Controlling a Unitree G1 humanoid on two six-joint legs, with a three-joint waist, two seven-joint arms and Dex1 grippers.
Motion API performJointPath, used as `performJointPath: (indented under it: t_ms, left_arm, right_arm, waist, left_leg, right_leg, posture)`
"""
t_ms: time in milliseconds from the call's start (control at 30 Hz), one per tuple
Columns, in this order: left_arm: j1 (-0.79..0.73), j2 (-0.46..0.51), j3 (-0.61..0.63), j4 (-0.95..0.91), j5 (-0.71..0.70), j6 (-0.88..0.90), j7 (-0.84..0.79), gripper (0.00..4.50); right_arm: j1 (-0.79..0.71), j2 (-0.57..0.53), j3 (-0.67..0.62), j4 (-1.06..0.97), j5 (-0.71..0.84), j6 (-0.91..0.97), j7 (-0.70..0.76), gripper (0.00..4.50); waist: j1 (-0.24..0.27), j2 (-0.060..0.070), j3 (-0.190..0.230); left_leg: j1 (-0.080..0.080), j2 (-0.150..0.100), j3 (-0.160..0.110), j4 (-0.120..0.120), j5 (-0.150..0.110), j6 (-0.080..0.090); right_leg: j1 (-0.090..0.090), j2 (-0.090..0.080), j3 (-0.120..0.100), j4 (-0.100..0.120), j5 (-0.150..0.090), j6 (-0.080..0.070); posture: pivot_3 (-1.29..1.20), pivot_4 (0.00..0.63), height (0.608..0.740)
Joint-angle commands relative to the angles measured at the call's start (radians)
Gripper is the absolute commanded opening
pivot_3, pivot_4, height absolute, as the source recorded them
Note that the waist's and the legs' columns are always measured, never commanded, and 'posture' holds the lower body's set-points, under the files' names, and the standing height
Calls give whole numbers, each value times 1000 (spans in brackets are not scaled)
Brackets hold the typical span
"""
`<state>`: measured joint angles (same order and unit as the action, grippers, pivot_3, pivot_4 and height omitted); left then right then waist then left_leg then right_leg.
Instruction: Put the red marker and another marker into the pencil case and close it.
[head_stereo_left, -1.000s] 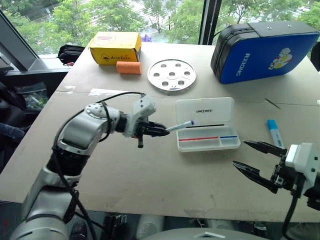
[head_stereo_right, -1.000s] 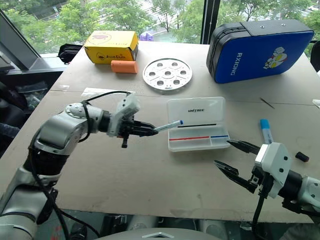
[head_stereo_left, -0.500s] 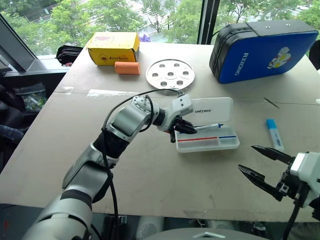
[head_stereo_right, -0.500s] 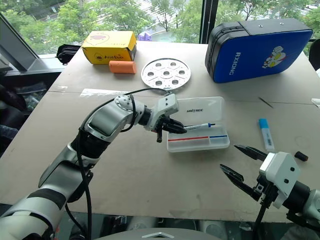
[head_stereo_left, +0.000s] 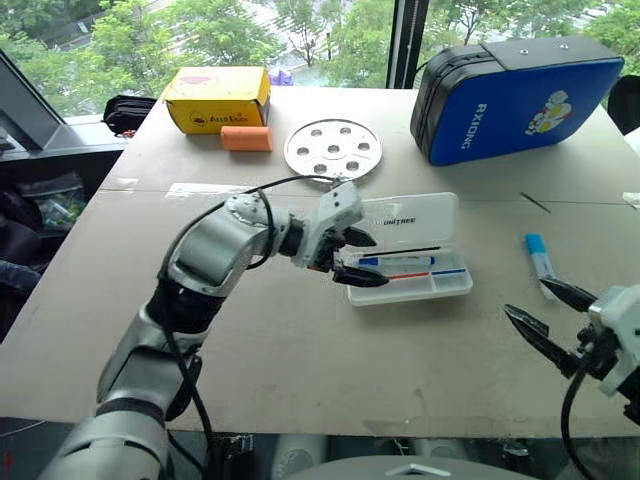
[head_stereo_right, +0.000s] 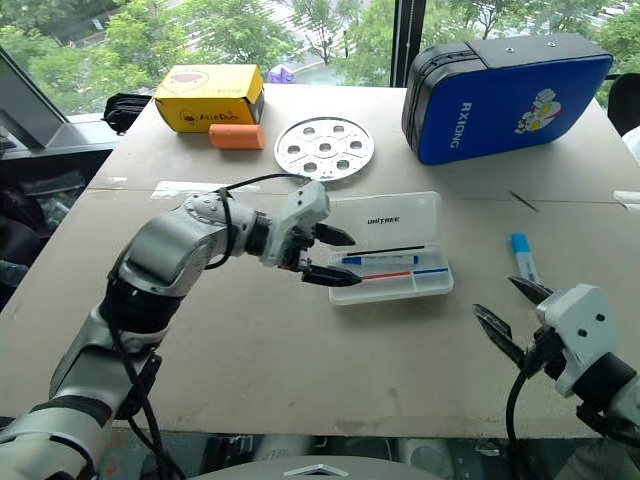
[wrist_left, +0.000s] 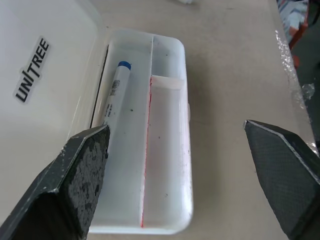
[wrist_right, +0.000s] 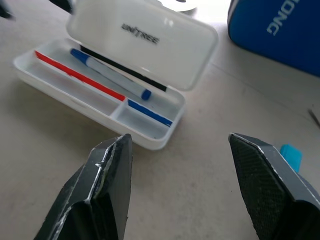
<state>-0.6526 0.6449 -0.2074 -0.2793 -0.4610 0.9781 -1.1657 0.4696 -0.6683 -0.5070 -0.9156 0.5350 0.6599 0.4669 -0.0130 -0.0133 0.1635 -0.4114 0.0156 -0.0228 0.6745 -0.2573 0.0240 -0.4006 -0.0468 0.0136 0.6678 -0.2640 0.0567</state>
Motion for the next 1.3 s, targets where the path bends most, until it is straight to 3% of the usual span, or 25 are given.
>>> performJointPath:
  t_ms: [33,167,367,500,600,667,767,900,967,1100,1300]
  left_arm:
    - [160,77,162,-178,-131,-38,-47,4415]
    - [327,118,287,-317,-249,-65,-46,4415]
    - [404,107,359,-412,-355,-70,48,4415]
    - [463,109,389,-471,-406,-93,96,4500]
    - [473,111,382,-490,-428,-99,135,4500]
    - [472,109,372,-494,-441,-100,164,4500]
    - [470,107,367,-487,-451,-101,209,4500]
    - [520,72,385,-468,-409,-200,236,4500]
    - [586,128,396,-455,-395,-227,158,4500]
    - [714,180,511,-420,-455,-248,75,4500]
    - [870,224,610,-392,-414,-315,3,4500]
  right_arm:
    - [-198,-29,69,130,-43,231,-166,3059]
    - [-462,-52,131,318,-77,494,-271,3059]
    - [-662,-42,178,569,-114,623,-290,3059]
    - [-746,-54,197,696,-129,628,-260,1996]
    - [-751,-75,213,712,-136,629,-239,629]
    - [-738,-89,221,704,-134,616,-214,598]
    - [-687,-144,256,617,-130,461,-91,598]
    - [-621,-229,316,437,-114,101,204,598]
    - [-646,-272,362,402,-89,26,337,598]
    - [-863,-299,628,406,-150,-74,560,598]
    - [-1073,-185,904,537,-287,-180,707,598]
  waist:
    - [-4,1,0]
    - [14,2,1]
    - [27,2,1]
    - [20,2,0]
    - [22,3,0]
    - [25,3,0]
    - [26,3,0]
    - [10,5,1]
    - [-3,5,1]
    - [-10,6,2]
    - [8,5,2]
  left_leg:
    - [1,0,1,0,0,0]
    - [0,-1,2,-1,0,0]
    - [-2,-6,1,-1,0,0]
    - [-1,-5,2,-1,0,0]
    - [-1,-5,2,-1,0,0]
    - [-1,-5,1,-1,0,0]
    - [-1,-6,1,-1,0,1]
    - [-1,-5,2,-2,0,1]
    - [0,-4,2,-2,0,1]
    - [3,1,4,-4,0,0]
    - [4,2,5,-5,0,0]
  right_leg:
    - [0,0,1,0,0,0]
    - [0,-2,2,0,0,0]
    - [0,-3,1,-3,0,0]
    - [0,-3,2,-3,0,0]
    - [0,-2,2,-3,0,0]
    - [0,-2,1,-3,0,0]
    - [0,-2,1,-3,0,0]
    - [-1,-2,2,-3,0,1]
    - [0,-1,2,-3,0,0]
    - [0,1,3,-2,0,0]
    - [1,0,2,-4,0,-1]
  posture:
    - [0,150,740]
    - [0,150,740]
    - [0,150,740]
    - [0,150,740]
    - [0,150,740]
    - [0,150,740]
    - [0,150,740]
    - [0,150,740]
    - [0,150,740]
    - [0,150,740]
    - [0,150,740]
